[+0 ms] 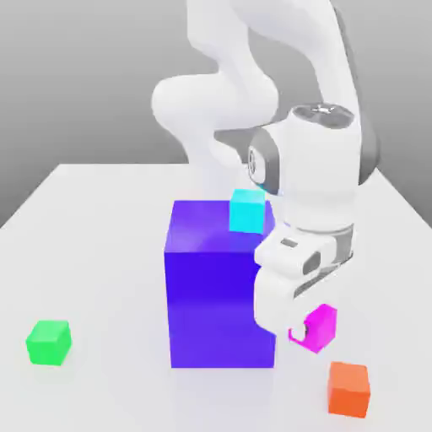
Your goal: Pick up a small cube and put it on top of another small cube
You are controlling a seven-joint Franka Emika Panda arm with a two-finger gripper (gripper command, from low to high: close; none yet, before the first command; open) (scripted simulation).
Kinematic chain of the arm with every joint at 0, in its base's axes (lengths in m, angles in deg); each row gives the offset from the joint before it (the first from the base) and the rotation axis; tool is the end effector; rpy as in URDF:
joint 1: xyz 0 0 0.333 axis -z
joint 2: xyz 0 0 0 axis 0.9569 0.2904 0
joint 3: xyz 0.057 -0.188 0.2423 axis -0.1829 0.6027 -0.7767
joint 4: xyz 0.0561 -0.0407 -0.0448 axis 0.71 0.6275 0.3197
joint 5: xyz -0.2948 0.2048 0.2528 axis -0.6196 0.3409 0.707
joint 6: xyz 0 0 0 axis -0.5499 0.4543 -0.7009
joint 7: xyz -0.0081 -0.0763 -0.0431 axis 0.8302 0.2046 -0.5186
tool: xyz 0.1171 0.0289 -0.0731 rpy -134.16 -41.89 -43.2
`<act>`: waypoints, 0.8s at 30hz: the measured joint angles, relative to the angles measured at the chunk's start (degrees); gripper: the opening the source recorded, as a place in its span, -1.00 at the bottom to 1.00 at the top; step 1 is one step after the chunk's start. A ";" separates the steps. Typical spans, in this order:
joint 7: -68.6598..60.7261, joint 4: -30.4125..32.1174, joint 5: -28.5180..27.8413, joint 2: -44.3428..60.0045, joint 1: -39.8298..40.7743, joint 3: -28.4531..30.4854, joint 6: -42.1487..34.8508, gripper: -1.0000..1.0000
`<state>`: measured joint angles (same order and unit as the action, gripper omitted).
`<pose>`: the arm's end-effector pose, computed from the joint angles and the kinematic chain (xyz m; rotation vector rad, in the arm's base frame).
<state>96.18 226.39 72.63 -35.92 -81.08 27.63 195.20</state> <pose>0.4650 0.0884 0.1641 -3.1004 0.0212 -0.1713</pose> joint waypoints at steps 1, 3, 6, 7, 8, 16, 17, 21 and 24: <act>-2.14 -0.84 0.24 -0.01 1.50 0.64 -0.39 -1.00; -6.58 -2.53 0.86 -0.05 4.65 1.75 -1.18 -1.00; -12.92 -4.75 1.53 -0.16 9.83 3.29 -2.38 -1.00; -14.85 -5.10 1.63 -0.20 11.73 4.06 -2.83 -1.00; -16.71 -5.35 1.68 -0.25 13.62 4.84 -3.29 -1.00; -29.72 -4.52 0.79 -0.85 30.15 12.16 -7.32 -1.00; -30.75 -3.58 0.31 -0.94 32.58 13.29 -7.91 -1.00; -31.65 -1.49 -0.10 1.07 34.70 13.85 -6.61 -1.00; -32.65 -1.60 1.17 4.15 34.96 13.32 -3.73 -1.00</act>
<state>63.52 224.79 73.80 -31.77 -46.12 40.95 191.47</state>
